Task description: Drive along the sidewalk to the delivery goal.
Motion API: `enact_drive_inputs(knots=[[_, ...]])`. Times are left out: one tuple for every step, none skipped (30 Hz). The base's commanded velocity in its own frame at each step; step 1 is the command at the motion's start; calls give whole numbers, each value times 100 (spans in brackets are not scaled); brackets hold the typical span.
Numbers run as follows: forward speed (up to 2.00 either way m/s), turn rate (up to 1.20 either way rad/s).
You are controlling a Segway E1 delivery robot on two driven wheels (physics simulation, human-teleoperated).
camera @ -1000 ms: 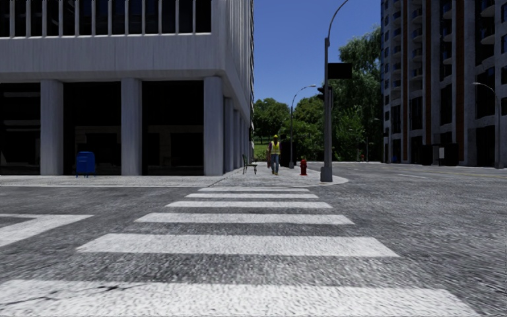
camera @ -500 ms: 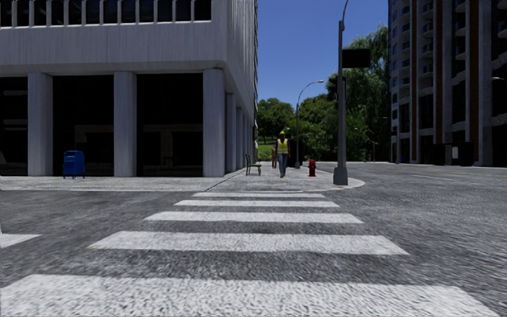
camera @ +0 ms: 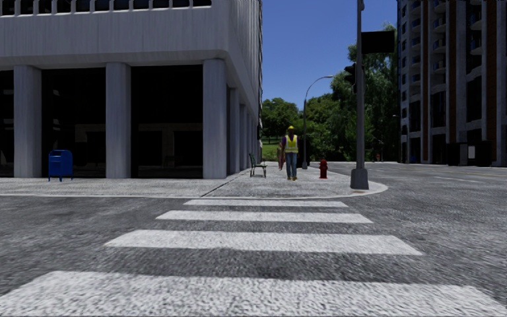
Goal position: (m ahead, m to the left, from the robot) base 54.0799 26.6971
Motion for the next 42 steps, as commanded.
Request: enact_drive_inputs(knots=[[200, 32], [200, 37], [200, 38], [200, 39], [200, 39], [200, 39], [200, 39], [200, 39], [200, 39], [200, 28], [200, 10], [200, 0], [200, 0], [200, 0], [200, 0], [200, 0], [200, 0], [200, 0], [200, 0], [200, 0], [200, 0], [200, 0], [200, 0], [200, 0], [200, 0], [200, 0], [200, 0], [200, 0], [200, 0], [200, 0], [200, 0], [200, 0], [200, 0], [200, 0], [200, 8], [200, 14], [200, 14], [200, 15], [200, 15], [200, 15], [200, 15], [200, 16]])
